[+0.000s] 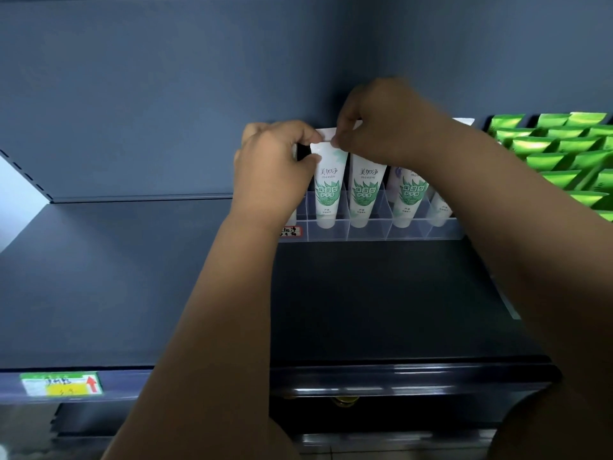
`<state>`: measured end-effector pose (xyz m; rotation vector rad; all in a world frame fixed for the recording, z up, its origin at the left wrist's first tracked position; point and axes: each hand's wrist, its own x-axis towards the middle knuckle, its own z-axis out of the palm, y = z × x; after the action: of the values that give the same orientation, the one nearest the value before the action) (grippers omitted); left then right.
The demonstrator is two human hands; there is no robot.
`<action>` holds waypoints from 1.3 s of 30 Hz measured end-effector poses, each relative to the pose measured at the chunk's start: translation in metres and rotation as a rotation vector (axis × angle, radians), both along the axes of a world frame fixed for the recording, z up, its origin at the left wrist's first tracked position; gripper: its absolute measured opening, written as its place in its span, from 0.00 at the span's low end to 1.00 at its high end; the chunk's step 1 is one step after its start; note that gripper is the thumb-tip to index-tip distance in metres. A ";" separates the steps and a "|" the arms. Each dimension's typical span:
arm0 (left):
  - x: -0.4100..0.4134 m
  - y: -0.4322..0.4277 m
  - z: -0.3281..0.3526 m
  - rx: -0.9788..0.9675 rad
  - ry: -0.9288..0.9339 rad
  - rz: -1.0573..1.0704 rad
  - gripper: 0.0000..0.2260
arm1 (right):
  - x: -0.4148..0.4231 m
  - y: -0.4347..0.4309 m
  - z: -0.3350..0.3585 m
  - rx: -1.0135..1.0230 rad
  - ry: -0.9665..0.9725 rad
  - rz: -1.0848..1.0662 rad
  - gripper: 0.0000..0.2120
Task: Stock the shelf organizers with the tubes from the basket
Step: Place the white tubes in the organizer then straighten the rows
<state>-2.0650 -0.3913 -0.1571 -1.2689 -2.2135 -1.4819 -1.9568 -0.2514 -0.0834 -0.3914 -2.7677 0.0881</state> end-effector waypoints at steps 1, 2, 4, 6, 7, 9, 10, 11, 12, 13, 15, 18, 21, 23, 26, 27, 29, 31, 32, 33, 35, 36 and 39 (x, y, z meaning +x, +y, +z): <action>0.000 0.000 -0.001 -0.001 0.016 0.001 0.11 | 0.000 0.000 -0.001 0.005 0.007 0.004 0.11; 0.000 0.001 -0.002 -0.004 0.029 0.010 0.10 | -0.001 0.000 -0.002 0.008 0.013 0.006 0.11; -0.002 0.001 -0.003 -0.013 0.035 0.027 0.08 | -0.002 0.000 -0.003 0.003 0.024 0.001 0.10; -0.006 0.002 -0.004 -0.015 0.020 0.039 0.08 | -0.003 0.001 -0.004 -0.002 0.032 0.001 0.10; -0.006 0.002 -0.004 -0.015 0.015 0.045 0.08 | -0.004 0.001 -0.005 -0.006 0.035 0.003 0.10; -0.005 0.002 -0.003 -0.010 0.014 0.062 0.08 | -0.005 0.002 -0.007 -0.022 0.040 0.008 0.09; -0.005 0.002 -0.003 -0.011 0.006 0.067 0.08 | -0.005 0.003 -0.008 -0.036 0.045 0.008 0.09; -0.005 0.002 -0.003 -0.013 -0.007 0.065 0.08 | -0.005 0.003 -0.008 -0.053 0.053 0.005 0.10; -0.005 0.002 -0.003 -0.013 -0.021 0.056 0.08 | -0.005 0.003 -0.007 -0.071 0.066 0.004 0.10; -0.005 0.003 -0.003 -0.012 -0.029 0.046 0.08 | -0.004 0.003 -0.006 -0.091 0.086 0.007 0.10; -0.005 0.003 -0.003 -0.002 -0.020 0.034 0.09 | -0.005 0.003 -0.004 -0.128 0.127 0.011 0.09; -0.001 0.001 -0.002 -0.015 -0.020 0.041 0.11 | -0.012 0.006 -0.001 -0.139 0.133 -0.006 0.09; 0.000 -0.003 0.001 -0.004 -0.091 0.027 0.11 | -0.023 0.009 0.000 -0.116 0.083 -0.046 0.09; -0.001 -0.005 0.002 -0.016 -0.108 0.053 0.10 | -0.029 0.010 -0.001 -0.097 0.050 -0.060 0.10; -0.006 -0.009 0.003 -0.020 -0.091 0.094 0.10 | -0.032 0.010 -0.004 -0.095 0.047 -0.069 0.09; -0.008 -0.009 0.003 -0.018 -0.095 0.102 0.10 | -0.032 0.010 -0.005 -0.098 0.055 -0.067 0.09; -0.009 -0.010 0.004 -0.020 -0.113 0.110 0.10 | -0.032 0.010 -0.006 -0.116 0.063 -0.056 0.09; -0.009 -0.009 0.003 -0.018 -0.122 0.112 0.10 | -0.032 0.011 -0.006 -0.134 0.064 -0.052 0.09; -0.009 -0.010 0.004 -0.018 -0.122 0.109 0.10 | -0.031 0.012 -0.006 -0.132 0.064 -0.052 0.08; -0.008 -0.010 0.003 -0.019 -0.124 0.107 0.10 | -0.031 0.012 -0.006 -0.127 0.062 -0.050 0.08; -0.008 -0.009 0.003 -0.026 -0.125 0.106 0.11 | -0.030 0.012 -0.006 -0.130 0.057 -0.045 0.08; -0.008 -0.009 0.003 -0.029 -0.123 0.106 0.11 | -0.029 0.012 -0.006 -0.141 0.058 -0.045 0.08; -0.003 -0.010 0.007 -0.035 -0.100 0.107 0.13 | -0.023 0.010 -0.005 -0.173 0.097 -0.058 0.09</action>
<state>-2.0683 -0.4015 -0.1505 -1.0904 -2.3403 -1.5029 -1.9795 -0.2412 -0.0881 -0.4968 -2.6590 0.3247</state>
